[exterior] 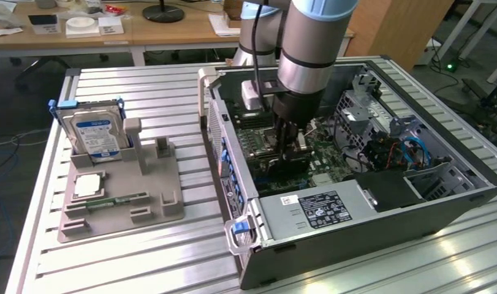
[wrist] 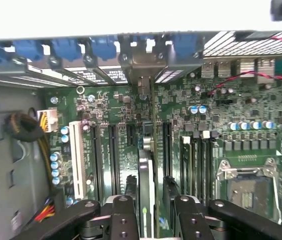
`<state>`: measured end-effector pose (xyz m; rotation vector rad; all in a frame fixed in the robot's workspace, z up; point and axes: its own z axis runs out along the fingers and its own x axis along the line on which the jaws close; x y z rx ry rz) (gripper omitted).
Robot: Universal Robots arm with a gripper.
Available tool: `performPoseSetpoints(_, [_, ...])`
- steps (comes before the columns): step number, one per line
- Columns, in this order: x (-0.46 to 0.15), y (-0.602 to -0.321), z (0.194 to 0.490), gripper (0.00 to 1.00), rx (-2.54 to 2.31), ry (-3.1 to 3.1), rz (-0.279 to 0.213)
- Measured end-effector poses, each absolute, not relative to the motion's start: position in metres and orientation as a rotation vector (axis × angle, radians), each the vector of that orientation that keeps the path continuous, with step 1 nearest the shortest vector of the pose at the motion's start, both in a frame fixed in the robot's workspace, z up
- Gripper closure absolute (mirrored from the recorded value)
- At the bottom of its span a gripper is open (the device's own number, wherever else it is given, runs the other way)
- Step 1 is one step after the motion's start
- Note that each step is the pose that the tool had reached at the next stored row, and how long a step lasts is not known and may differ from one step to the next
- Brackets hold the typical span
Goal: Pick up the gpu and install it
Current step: 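Insert the gpu into the slot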
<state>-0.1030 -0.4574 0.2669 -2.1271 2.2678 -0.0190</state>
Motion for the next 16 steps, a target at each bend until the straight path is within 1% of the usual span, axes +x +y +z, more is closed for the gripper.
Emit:
performPoseSetpoints(3, [-0.1029, -0.4574, 0.2741, 0.65, -2.126, 2.267, -0.021])
performPoseSetpoints(7, [-0.1029, -0.4574, 0.2742, 0.66, -2.126, 2.267, -0.021])
performPoseSetpoints(9, [-0.1030, -0.4574, 0.2743, 0.79, -2.126, 2.267, -0.021])
performPoseSetpoints(11, [-0.1029, -0.4574, 0.2743, 0.79, -2.126, 2.267, -0.021])
performPoseSetpoints(13, [-0.1029, -0.4574, 0.2743, 0.90, -2.126, 2.267, -0.021])
performPoseSetpoints(16, [-0.1029, -0.4574, 0.2743, 0.89, -2.126, 2.267, -0.021])
